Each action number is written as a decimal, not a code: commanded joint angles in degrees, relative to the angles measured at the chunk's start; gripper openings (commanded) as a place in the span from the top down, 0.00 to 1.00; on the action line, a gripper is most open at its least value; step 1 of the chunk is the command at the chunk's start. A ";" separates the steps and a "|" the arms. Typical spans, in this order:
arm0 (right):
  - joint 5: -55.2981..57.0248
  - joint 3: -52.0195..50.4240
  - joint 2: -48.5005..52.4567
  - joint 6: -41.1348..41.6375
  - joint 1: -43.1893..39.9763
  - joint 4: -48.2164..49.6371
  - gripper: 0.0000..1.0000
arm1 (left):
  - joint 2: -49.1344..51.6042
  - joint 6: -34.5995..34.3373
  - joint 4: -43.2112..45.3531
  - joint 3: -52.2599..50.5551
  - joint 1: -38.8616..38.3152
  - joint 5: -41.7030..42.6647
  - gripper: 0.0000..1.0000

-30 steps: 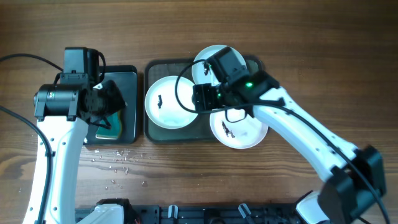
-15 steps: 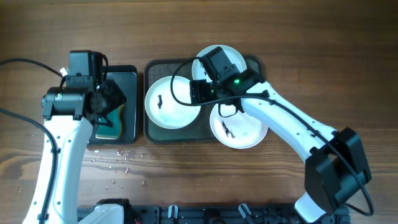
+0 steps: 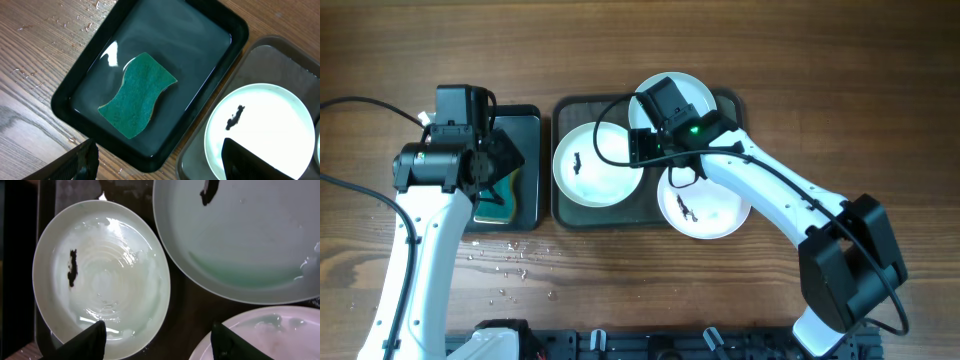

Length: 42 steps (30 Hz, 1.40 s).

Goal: Clean dirty plates on tray and stack at the side

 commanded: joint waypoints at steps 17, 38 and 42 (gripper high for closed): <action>1.05 -9.11 2.25 2.67 0.02 16.74 0.56 | 0.44 -1.14 -0.07 -0.48 0.50 -1.40 0.25; 0.85 -9.62 7.39 3.89 2.16 18.36 0.79 | 0.44 -0.96 -0.37 -0.48 0.50 -1.40 0.27; 0.87 -9.62 7.52 3.89 2.16 18.51 0.85 | 0.44 -0.33 -0.70 -0.48 0.50 -1.40 0.27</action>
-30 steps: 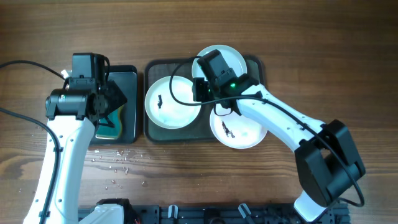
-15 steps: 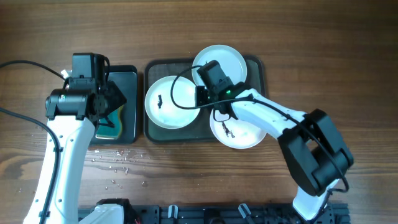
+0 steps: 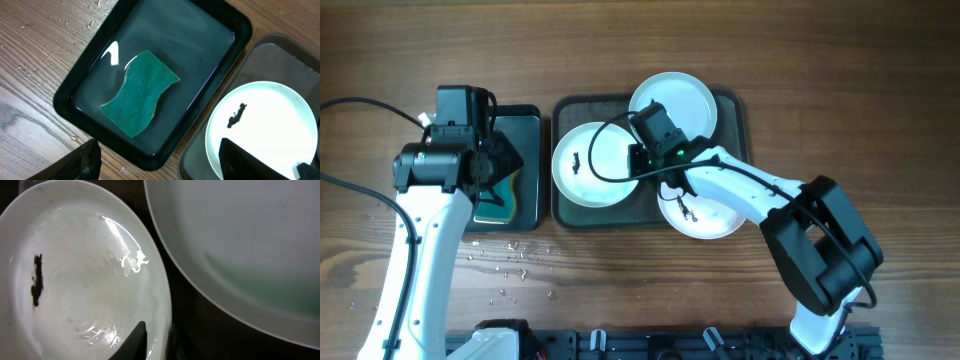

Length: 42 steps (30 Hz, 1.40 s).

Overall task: Clean dirty plates on tray and stack at the side
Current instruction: 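Lower the left gripper into the black tray toward the green sponge, then grasp the green sponge with the left gripper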

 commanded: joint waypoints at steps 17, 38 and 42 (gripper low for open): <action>0.96 -0.17 2.27 -0.11 0.09 0.55 0.95 | 0.44 0.57 -0.42 -0.74 0.50 -1.18 0.41; 0.98 -0.17 2.27 -0.28 0.09 0.28 0.96 | 11.34 13.09 9.62 -5.03 9.49 11.72 0.66; 0.98 -0.17 2.27 -0.26 0.09 0.09 0.96 | 13.31 19.37 9.66 -5.22 9.44 11.78 0.44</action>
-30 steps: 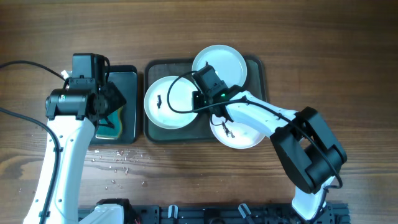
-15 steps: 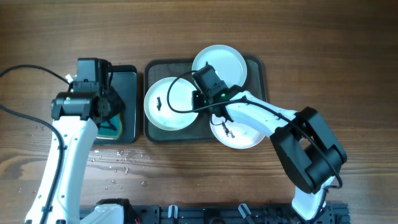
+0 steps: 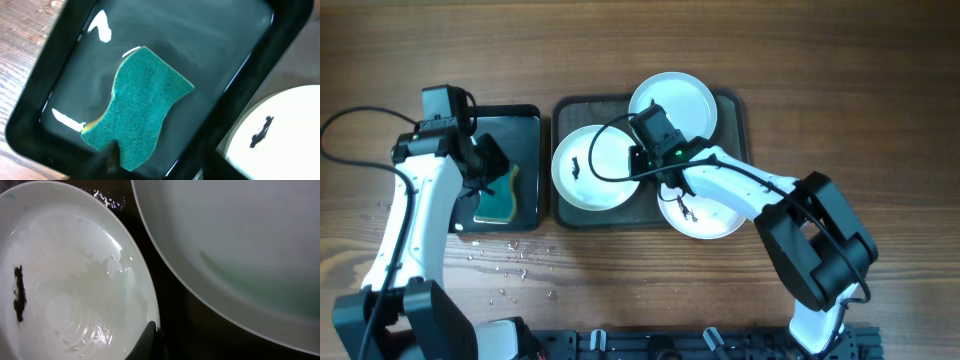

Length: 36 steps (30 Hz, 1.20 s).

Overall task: Clean dirty plates on tray and stack at the side
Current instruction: 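Grasp the green sponge with the left gripper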

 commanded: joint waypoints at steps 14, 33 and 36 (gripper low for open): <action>0.46 -0.17 0.94 -0.44 0.13 -0.11 0.96 | 8.52 16.59 2.32 -2.86 0.17 1.44 0.40; 1.51 -0.17 0.94 -0.83 0.13 0.55 0.96 | 8.66 16.61 12.94 -7.89 0.17 -1.68 0.41; 1.49 -0.17 0.94 -0.81 0.13 1.05 0.96 | 8.66 16.59 14.34 -7.89 0.17 -6.19 0.40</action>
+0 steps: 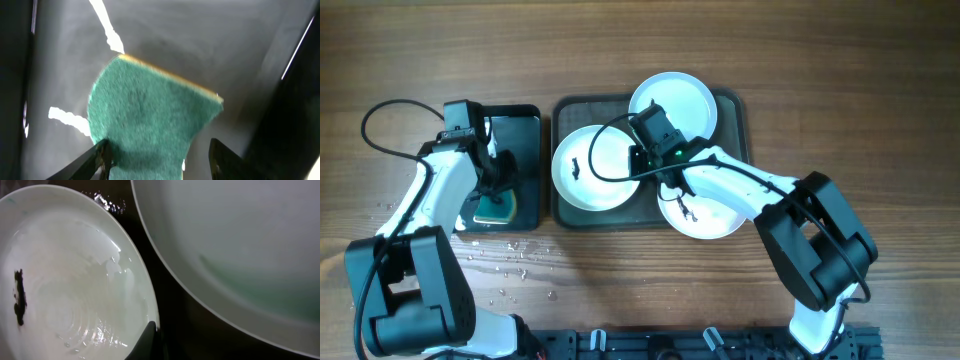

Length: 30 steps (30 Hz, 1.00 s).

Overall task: Clean dirty plates on tray and stack at the side
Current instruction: 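Grasp the green sponge with the left gripper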

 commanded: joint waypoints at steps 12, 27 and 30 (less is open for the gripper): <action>1.05 -0.17 0.92 -0.15 0.11 1.09 0.94 | 0.37 -0.90 -0.09 -0.94 0.17 -4.50 0.40; 1.07 -0.17 0.92 -0.17 0.11 1.86 0.94 | 0.37 -1.95 3.32 -4.22 0.17 -4.31 0.71; 1.07 -0.17 0.92 -0.20 0.11 2.03 0.94 | 0.37 -1.97 3.87 -4.22 0.17 -4.31 0.84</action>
